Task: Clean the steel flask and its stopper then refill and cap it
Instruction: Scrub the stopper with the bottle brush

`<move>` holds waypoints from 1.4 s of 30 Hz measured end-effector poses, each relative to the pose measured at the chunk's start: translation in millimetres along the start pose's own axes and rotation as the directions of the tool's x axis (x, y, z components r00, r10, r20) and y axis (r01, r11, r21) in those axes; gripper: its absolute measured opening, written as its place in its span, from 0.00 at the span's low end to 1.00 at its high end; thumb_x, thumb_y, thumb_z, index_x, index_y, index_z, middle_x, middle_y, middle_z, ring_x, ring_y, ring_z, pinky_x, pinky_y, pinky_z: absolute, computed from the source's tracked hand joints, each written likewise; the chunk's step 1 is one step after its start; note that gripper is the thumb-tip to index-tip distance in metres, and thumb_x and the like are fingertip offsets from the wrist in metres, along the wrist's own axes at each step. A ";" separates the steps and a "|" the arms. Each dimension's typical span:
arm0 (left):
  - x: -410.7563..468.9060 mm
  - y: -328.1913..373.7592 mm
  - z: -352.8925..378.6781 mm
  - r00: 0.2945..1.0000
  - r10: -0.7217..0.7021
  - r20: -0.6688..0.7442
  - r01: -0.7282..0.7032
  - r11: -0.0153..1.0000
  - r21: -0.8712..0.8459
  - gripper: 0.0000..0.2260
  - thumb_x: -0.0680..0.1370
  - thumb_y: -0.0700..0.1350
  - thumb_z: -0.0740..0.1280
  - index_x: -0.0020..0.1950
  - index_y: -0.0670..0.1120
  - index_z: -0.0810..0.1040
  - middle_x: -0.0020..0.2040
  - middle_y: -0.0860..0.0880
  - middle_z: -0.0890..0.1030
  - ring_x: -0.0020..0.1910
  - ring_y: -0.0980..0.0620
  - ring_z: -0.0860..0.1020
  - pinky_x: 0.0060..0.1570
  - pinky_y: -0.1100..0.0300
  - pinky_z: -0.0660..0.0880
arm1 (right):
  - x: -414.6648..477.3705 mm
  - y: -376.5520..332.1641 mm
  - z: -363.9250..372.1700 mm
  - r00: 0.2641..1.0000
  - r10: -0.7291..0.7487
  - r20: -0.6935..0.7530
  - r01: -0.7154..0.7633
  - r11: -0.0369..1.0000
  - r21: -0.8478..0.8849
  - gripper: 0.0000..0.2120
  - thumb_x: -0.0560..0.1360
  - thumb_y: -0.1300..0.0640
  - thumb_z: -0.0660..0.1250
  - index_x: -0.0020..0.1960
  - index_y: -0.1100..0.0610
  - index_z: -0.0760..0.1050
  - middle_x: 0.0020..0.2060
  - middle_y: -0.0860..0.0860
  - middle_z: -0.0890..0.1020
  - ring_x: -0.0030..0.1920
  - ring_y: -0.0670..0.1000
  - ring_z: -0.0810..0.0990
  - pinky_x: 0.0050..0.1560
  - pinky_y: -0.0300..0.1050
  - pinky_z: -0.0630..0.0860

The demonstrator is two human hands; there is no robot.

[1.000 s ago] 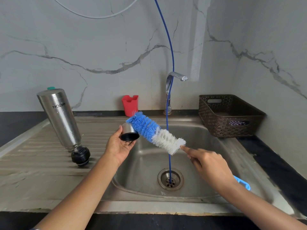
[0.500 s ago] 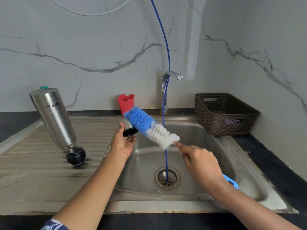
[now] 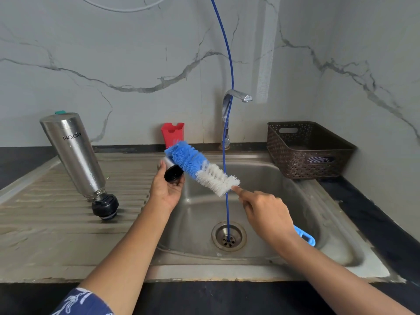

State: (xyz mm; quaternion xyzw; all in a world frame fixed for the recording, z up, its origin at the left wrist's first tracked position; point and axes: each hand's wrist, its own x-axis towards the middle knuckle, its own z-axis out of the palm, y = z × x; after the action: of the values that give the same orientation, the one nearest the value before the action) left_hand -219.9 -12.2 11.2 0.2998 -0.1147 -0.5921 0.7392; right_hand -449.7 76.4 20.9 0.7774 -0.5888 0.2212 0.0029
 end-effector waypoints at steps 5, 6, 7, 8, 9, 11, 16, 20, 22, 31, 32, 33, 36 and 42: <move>2.4 -2.0 -4.2 1.000 0.009 0.022 -0.010 0.999 0.047 0.19 0.79 0.50 0.65 0.68 0.44 0.73 0.50 0.45 0.81 0.48 0.50 0.79 0.55 0.56 0.76 | -7.1 -6.7 2.0 0.999 -0.042 -0.012 0.042 0.998 0.046 0.23 0.80 0.55 0.57 0.71 0.37 0.64 0.43 0.49 0.78 0.45 0.59 0.79 0.39 0.48 0.70; 3.3 -2.4 -5.9 1.000 0.005 0.023 -0.006 0.999 0.044 0.19 0.80 0.50 0.64 0.68 0.44 0.72 0.50 0.45 0.81 0.48 0.49 0.79 0.56 0.55 0.76 | -7.0 -7.4 3.6 0.999 -0.034 0.000 0.034 0.998 0.046 0.23 0.80 0.56 0.56 0.71 0.37 0.64 0.44 0.49 0.79 0.46 0.58 0.79 0.40 0.48 0.70; 3.5 -2.4 -6.9 1.000 0.001 0.022 -0.002 0.999 0.035 0.20 0.79 0.51 0.64 0.68 0.43 0.72 0.51 0.44 0.81 0.49 0.49 0.79 0.57 0.55 0.76 | -4.6 -5.4 5.3 1.000 -0.008 0.008 0.008 0.999 0.046 0.23 0.80 0.55 0.56 0.71 0.36 0.64 0.46 0.49 0.80 0.48 0.58 0.79 0.41 0.48 0.71; 4.4 -2.3 -7.9 1.000 0.000 0.015 0.000 1.000 0.029 0.21 0.79 0.52 0.64 0.68 0.42 0.72 0.51 0.43 0.80 0.50 0.48 0.79 0.57 0.54 0.76 | -1.2 -2.4 6.3 1.000 0.022 0.013 -0.023 0.999 0.048 0.22 0.80 0.55 0.55 0.71 0.36 0.64 0.47 0.49 0.80 0.49 0.58 0.79 0.42 0.49 0.72; 5.1 -2.5 -8.6 1.000 0.001 0.009 -0.001 1.000 0.023 0.21 0.79 0.52 0.65 0.68 0.42 0.71 0.52 0.42 0.80 0.50 0.48 0.79 0.58 0.54 0.75 | 1.4 0.7 7.3 0.999 0.044 0.014 -0.044 0.998 0.047 0.22 0.80 0.55 0.55 0.70 0.36 0.65 0.49 0.49 0.81 0.50 0.58 0.79 0.43 0.49 0.73; 5.7 -2.7 -9.0 1.000 -0.002 0.004 0.001 1.000 0.020 0.22 0.79 0.53 0.64 0.68 0.41 0.71 0.52 0.41 0.80 0.51 0.47 0.79 0.58 0.53 0.75 | 1.6 2.3 8.9 0.999 0.039 0.010 -0.039 0.998 0.046 0.21 0.80 0.55 0.55 0.70 0.36 0.65 0.48 0.49 0.81 0.50 0.58 0.79 0.44 0.50 0.74; 0.4 -1.3 -6.3 1.000 -0.013 0.021 0.013 1.000 0.018 0.17 0.78 0.53 0.66 0.61 0.42 0.74 0.52 0.41 0.80 0.51 0.46 0.79 0.59 0.53 0.76 | -1.2 1.5 11.6 0.999 0.028 0.020 -0.029 0.998 0.050 0.22 0.80 0.56 0.55 0.70 0.37 0.65 0.51 0.47 0.82 0.51 0.57 0.79 0.45 0.49 0.74; -0.6 -0.9 -5.4 0.999 -0.026 0.024 0.025 0.999 0.045 0.15 0.77 0.46 0.69 0.61 0.43 0.74 0.52 0.42 0.80 0.52 0.46 0.80 0.56 0.53 0.77 | -4.1 1.8 11.7 1.000 0.027 0.012 -0.028 0.996 0.086 0.22 0.80 0.55 0.56 0.70 0.36 0.65 0.49 0.47 0.82 0.51 0.56 0.79 0.45 0.49 0.73; -0.1 -1.3 -7.2 0.999 -0.025 0.042 0.022 0.998 0.060 0.12 0.77 0.47 0.68 0.58 0.44 0.75 0.53 0.42 0.80 0.53 0.45 0.80 0.60 0.50 0.76 | -7.1 -1.6 13.3 1.000 0.008 0.015 -0.010 0.995 0.104 0.22 0.80 0.55 0.56 0.70 0.36 0.65 0.48 0.46 0.81 0.51 0.55 0.79 0.44 0.49 0.73; 5.2 -5.4 -12.6 0.999 -0.023 0.033 0.018 0.987 0.159 0.17 0.76 0.55 0.67 0.60 0.47 0.76 0.52 0.46 0.80 0.52 0.49 0.77 0.56 0.55 0.74 | -8.4 -2.3 13.1 1.000 0.030 0.008 -0.030 0.991 0.131 0.21 0.80 0.55 0.57 0.69 0.36 0.66 0.51 0.47 0.83 0.52 0.55 0.79 0.46 0.49 0.76; 5.6 -5.7 -12.9 1.000 -0.018 0.023 0.014 0.990 0.143 0.18 0.76 0.56 0.67 0.61 0.46 0.75 0.49 0.46 0.80 0.49 0.50 0.77 0.51 0.58 0.74 | -7.5 -1.6 13.4 0.999 0.042 0.025 -0.045 0.992 0.121 0.21 0.80 0.55 0.56 0.70 0.36 0.66 0.51 0.48 0.83 0.52 0.56 0.79 0.46 0.49 0.76; 5.6 -5.7 -12.9 1.000 -0.015 0.015 0.014 0.992 0.123 0.20 0.76 0.56 0.66 0.63 0.45 0.74 0.47 0.46 0.80 0.46 0.50 0.77 0.47 0.59 0.74 | -6.1 0.3 13.4 0.997 0.066 0.036 -0.070 0.991 0.111 0.21 0.80 0.54 0.56 0.70 0.36 0.66 0.51 0.49 0.83 0.52 0.57 0.79 0.47 0.49 0.75; 5.2 -4.7 -10.9 0.999 -0.030 0.018 0.029 0.997 0.067 0.21 0.78 0.56 0.64 0.61 0.41 0.73 0.48 0.43 0.79 0.46 0.49 0.77 0.48 0.59 0.75 | -5.3 5.2 11.5 0.994 0.105 0.016 -0.106 0.988 0.109 0.21 0.80 0.54 0.56 0.69 0.36 0.67 0.53 0.50 0.83 0.53 0.58 0.79 0.49 0.50 0.75; 2.8 -4.4 -9.1 0.998 -0.048 0.036 0.048 0.999 0.014 0.21 0.78 0.57 0.64 0.60 0.41 0.75 0.51 0.42 0.80 0.50 0.48 0.79 0.53 0.56 0.76 | -7.2 3.9 15.2 0.994 0.096 0.049 -0.101 0.988 0.119 0.21 0.80 0.55 0.56 0.69 0.36 0.67 0.53 0.47 0.83 0.53 0.56 0.79 0.48 0.50 0.76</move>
State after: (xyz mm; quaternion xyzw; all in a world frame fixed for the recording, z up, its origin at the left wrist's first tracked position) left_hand -217.9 -12.6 0.9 0.2964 -0.1249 -0.6143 0.7206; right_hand -449.5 77.8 3.7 0.7507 -0.6119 0.2396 -0.0678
